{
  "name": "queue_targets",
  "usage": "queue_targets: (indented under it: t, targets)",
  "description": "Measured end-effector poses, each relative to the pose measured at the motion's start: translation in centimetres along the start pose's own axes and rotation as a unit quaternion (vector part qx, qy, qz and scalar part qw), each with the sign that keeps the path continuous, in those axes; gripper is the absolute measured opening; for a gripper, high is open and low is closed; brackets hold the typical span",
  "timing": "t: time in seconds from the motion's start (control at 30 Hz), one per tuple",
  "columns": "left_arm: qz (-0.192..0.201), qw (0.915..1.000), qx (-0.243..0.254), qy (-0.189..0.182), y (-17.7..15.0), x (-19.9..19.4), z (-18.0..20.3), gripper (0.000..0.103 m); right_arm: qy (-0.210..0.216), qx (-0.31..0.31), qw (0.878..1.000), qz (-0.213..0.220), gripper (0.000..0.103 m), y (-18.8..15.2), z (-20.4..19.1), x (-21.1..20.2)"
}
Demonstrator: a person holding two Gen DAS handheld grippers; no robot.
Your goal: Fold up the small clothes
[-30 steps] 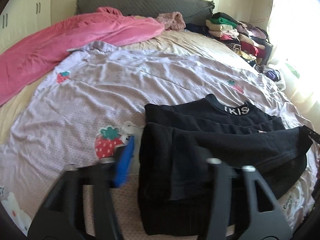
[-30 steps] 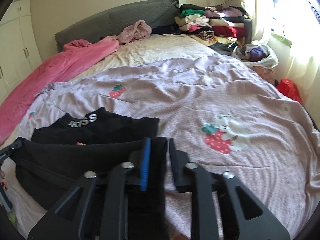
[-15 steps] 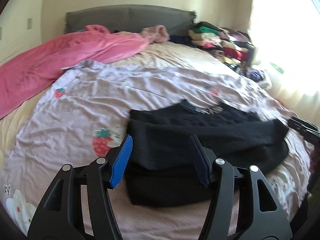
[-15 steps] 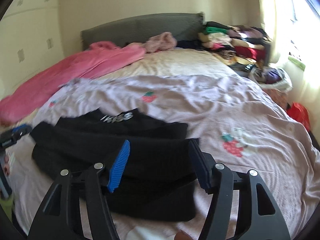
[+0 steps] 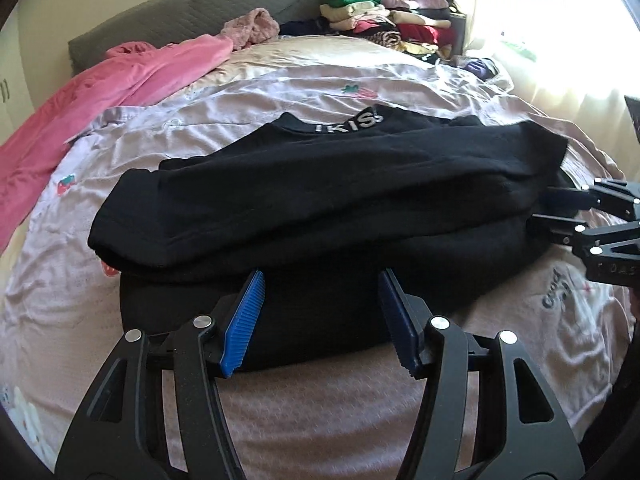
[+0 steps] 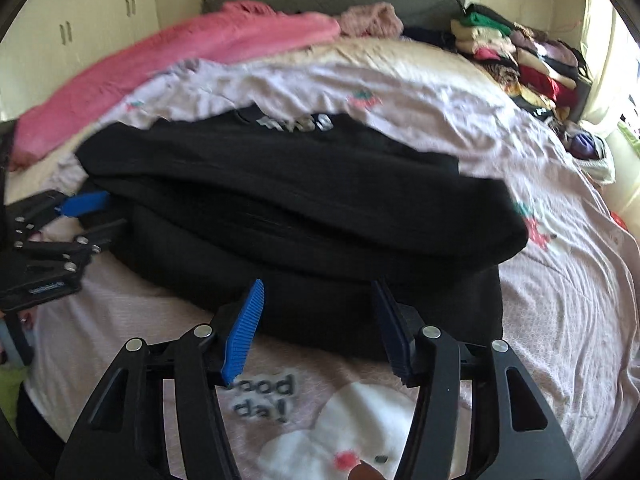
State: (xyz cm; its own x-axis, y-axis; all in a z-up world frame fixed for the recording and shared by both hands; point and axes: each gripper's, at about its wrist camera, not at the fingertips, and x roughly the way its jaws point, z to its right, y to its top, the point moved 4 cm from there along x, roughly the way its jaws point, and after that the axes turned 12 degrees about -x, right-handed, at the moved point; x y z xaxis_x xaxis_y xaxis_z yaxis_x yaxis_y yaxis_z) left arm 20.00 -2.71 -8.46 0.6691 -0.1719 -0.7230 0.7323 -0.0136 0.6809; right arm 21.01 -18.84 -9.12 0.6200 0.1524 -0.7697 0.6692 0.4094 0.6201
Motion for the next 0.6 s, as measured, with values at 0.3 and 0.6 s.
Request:
queue_targets:
  t: [0.3,0.6]
  targets:
    - [0.010,0.9997,-0.015,0.017,2.8,1.6,-1.4,0.051,-0.015,-0.003,1.000,0.007,0.053,2.6,2.2,1.8]
    - [-0.010,0.9987,-0.035,0.037,6.5,4.8,-3.5,0.053,-0.035,-0.008,0.999,0.009,0.053,7.3,4.3,4.9]
